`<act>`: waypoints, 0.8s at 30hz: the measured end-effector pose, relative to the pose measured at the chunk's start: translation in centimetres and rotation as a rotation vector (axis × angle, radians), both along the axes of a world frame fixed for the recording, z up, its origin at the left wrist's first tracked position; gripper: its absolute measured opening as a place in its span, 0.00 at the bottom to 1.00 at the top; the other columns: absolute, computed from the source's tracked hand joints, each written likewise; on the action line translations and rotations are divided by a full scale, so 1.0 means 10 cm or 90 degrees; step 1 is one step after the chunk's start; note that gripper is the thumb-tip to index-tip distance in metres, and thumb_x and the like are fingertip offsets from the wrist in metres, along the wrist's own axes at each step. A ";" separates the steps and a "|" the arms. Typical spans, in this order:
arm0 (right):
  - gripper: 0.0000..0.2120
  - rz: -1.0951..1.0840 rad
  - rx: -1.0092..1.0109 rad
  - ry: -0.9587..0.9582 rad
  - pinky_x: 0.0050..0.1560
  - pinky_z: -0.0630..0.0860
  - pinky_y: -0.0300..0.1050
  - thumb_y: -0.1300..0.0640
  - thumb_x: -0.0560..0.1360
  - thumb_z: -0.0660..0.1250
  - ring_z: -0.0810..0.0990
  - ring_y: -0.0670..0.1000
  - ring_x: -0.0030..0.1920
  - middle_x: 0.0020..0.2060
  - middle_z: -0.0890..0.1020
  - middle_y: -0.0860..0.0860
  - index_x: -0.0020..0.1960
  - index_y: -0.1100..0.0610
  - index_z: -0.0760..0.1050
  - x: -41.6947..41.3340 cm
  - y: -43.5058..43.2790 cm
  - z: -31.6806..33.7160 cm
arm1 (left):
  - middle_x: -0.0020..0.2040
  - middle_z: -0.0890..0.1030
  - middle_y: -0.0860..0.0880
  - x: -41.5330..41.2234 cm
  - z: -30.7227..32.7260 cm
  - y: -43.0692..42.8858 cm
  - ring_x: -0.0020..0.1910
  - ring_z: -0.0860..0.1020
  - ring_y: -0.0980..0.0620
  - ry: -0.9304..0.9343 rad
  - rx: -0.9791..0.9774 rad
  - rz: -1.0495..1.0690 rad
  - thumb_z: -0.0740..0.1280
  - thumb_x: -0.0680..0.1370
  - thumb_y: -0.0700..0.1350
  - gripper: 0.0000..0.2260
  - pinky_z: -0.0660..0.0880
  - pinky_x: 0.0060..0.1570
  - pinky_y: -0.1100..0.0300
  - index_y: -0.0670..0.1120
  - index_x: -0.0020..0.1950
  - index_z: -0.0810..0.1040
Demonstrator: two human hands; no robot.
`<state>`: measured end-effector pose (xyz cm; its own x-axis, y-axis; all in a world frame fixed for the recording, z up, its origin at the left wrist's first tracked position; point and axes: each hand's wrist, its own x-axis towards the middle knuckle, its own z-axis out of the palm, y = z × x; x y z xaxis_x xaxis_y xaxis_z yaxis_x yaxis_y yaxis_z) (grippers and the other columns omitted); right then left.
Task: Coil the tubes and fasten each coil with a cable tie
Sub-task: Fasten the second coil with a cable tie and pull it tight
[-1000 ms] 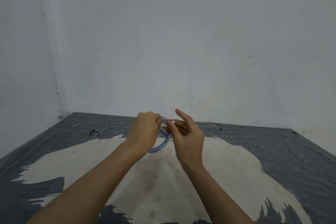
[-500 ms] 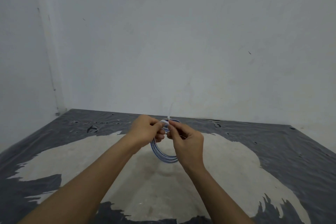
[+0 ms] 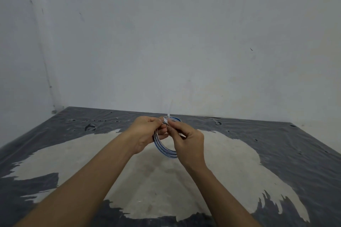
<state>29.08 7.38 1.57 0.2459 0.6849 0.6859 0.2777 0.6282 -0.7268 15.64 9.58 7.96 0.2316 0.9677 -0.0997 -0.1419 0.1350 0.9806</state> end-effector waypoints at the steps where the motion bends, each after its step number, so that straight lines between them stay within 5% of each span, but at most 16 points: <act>1: 0.13 -0.017 0.008 -0.031 0.48 0.80 0.34 0.69 0.74 0.72 0.85 0.39 0.49 0.46 0.86 0.36 0.54 0.55 0.85 0.02 0.00 0.00 | 0.36 0.79 0.44 -0.01 0.01 0.00 0.29 0.78 0.54 0.018 -0.003 0.000 0.63 0.81 0.39 0.10 0.83 0.40 0.57 0.32 0.51 0.80; 6: 0.12 -0.058 0.035 -0.132 0.48 0.82 0.39 0.65 0.75 0.73 0.84 0.41 0.48 0.49 0.87 0.48 0.58 0.58 0.84 0.02 0.02 -0.07 | 0.35 0.78 0.45 -0.04 0.03 0.04 0.32 0.77 0.54 0.157 0.017 0.030 0.63 0.81 0.38 0.10 0.83 0.45 0.54 0.33 0.51 0.80; 11: 0.12 -0.015 -0.038 0.026 0.49 0.82 0.39 0.61 0.75 0.74 0.85 0.44 0.49 0.48 0.86 0.46 0.55 0.50 0.79 -0.06 -0.07 -0.07 | 0.35 0.78 0.45 -0.07 0.06 0.07 0.30 0.75 0.55 0.129 -0.011 0.058 0.62 0.81 0.37 0.09 0.83 0.41 0.55 0.33 0.50 0.80; 24: 0.10 -0.035 -0.076 -0.002 0.49 0.81 0.37 0.60 0.75 0.74 0.84 0.42 0.48 0.46 0.85 0.44 0.54 0.52 0.80 -0.06 -0.08 -0.01 | 0.35 0.77 0.45 -0.02 0.05 0.03 0.32 0.75 0.53 0.191 0.105 0.064 0.61 0.82 0.38 0.09 0.83 0.44 0.56 0.35 0.52 0.79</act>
